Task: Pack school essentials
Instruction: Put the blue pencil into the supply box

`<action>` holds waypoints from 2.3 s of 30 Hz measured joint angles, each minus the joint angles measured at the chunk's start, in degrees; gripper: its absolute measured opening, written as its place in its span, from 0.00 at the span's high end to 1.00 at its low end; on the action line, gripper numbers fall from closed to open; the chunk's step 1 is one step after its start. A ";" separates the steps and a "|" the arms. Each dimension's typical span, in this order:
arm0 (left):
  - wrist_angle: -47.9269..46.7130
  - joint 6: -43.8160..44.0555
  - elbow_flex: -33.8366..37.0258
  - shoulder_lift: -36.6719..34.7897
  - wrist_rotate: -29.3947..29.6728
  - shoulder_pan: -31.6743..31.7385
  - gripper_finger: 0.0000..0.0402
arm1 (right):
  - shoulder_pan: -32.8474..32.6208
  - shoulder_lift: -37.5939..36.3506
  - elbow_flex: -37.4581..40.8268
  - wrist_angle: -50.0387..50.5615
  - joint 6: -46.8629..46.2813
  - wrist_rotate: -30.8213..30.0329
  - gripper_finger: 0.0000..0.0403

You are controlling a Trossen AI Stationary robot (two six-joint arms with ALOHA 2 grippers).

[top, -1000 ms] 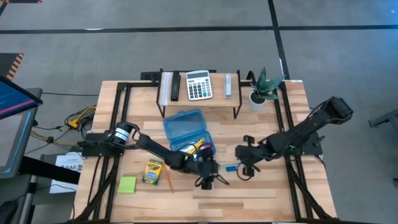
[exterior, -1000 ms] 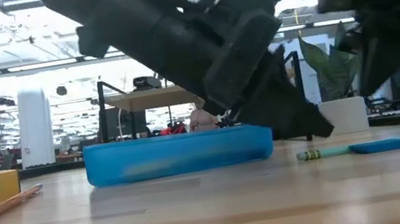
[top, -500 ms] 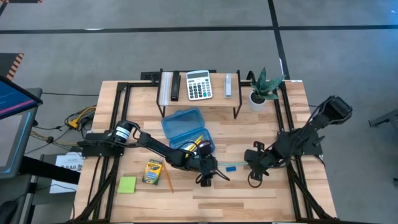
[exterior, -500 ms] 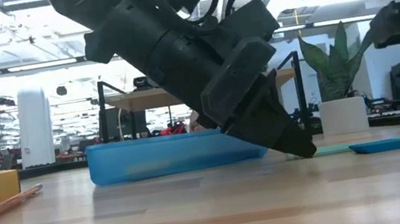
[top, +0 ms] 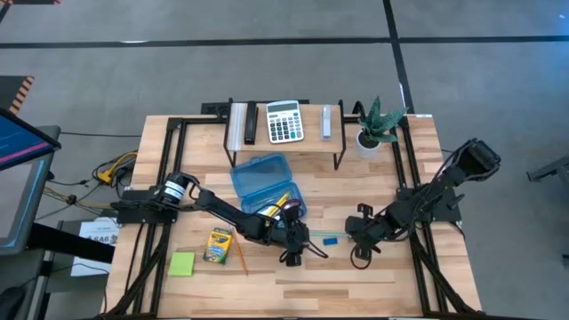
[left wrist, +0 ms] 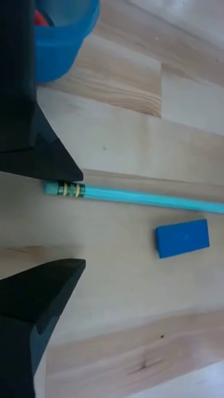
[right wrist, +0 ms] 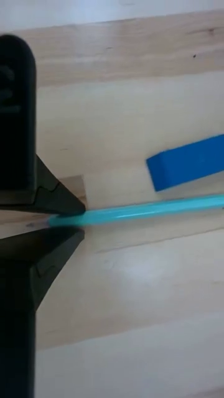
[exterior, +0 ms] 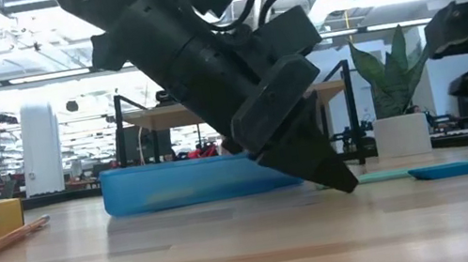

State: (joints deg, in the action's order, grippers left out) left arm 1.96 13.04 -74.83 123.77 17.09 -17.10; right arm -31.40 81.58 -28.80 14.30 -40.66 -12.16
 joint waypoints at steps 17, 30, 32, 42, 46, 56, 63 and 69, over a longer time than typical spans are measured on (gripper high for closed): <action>-4.94 3.85 -0.11 -0.27 -0.49 -0.50 0.74 | 0.04 0.35 0.17 -5.52 6.58 0.19 0.91; -5.21 4.15 0.00 -0.18 -3.09 -1.07 0.98 | 0.07 0.42 0.26 -7.36 8.20 0.36 0.91; -5.55 4.15 -0.25 -0.16 -3.15 -1.07 0.99 | 0.07 0.33 0.26 -7.36 8.33 0.35 0.91; -16.45 1.79 -8.35 0.49 -3.34 -2.64 1.00 | 0.04 -4.82 0.26 -7.34 9.34 0.42 0.91; -20.71 1.16 -11.91 0.52 -3.34 -3.17 1.00 | 0.04 -8.08 0.26 -6.70 10.60 -0.12 0.91; -25.63 0.22 -15.25 -0.27 -1.36 -3.56 1.00 | 1.69 -15.98 -0.07 -7.43 15.87 -4.53 0.91; -27.45 -1.80 -15.34 -1.12 -3.49 -3.61 1.00 | 3.64 -16.36 -2.74 -6.63 17.55 -2.57 0.91; -27.39 -5.95 -13.99 -1.12 -6.33 -3.63 0.95 | 0.31 -11.09 -4.71 -6.16 13.25 0.14 0.91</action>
State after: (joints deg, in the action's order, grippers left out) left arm -25.42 7.09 -88.82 122.65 10.76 -20.73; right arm -31.09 70.49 -33.51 8.14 -27.41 -12.02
